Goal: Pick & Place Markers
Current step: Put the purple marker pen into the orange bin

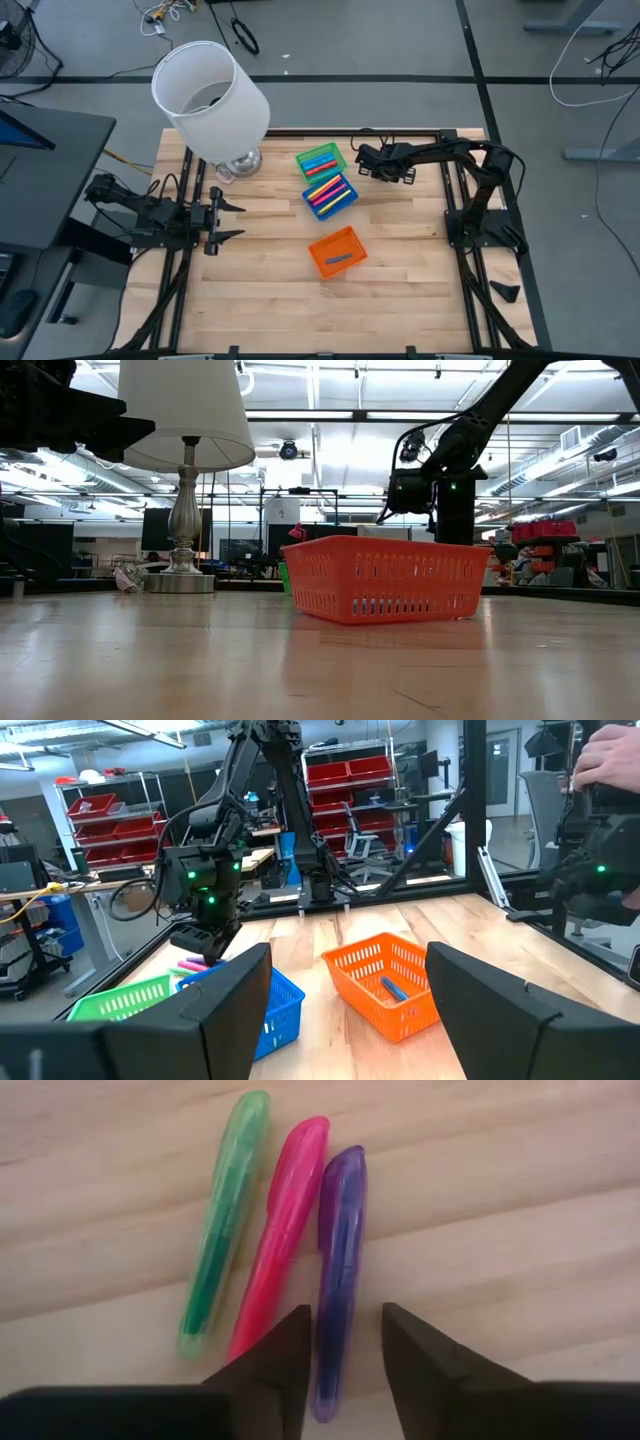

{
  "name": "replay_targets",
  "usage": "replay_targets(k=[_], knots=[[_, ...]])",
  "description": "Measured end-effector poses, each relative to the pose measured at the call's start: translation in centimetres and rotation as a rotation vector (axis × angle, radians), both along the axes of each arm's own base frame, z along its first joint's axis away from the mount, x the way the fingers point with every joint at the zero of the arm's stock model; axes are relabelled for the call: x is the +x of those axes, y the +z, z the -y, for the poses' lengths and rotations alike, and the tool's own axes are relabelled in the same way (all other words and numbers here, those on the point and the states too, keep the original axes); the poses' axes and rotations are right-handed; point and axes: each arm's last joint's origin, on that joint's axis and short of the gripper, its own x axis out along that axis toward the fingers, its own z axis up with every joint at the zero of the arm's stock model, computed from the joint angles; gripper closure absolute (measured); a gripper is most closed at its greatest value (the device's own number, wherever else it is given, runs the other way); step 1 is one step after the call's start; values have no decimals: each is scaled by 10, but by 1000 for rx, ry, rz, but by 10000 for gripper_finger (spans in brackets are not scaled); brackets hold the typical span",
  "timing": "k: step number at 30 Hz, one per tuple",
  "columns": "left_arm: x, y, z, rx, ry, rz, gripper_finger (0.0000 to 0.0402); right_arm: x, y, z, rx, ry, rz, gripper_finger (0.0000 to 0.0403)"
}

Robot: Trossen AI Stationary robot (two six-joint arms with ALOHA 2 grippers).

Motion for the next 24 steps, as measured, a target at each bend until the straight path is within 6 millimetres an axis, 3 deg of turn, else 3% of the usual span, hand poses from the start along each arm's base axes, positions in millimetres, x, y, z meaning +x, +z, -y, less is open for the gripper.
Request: replay_targets(k=[10, 19, 24], knots=[[0, 0, 0, 0, 0, 0, 129, -4, 0, -3, 16, -78, -18, 380], [0, 0, 0, 0, 0, 0, 129, -17, 12, -9, 36, -74, -92, 370], [0, 0, 0, 0, 0, 0, 129, -24, 20, -12, 52, 64, -194, 370]])
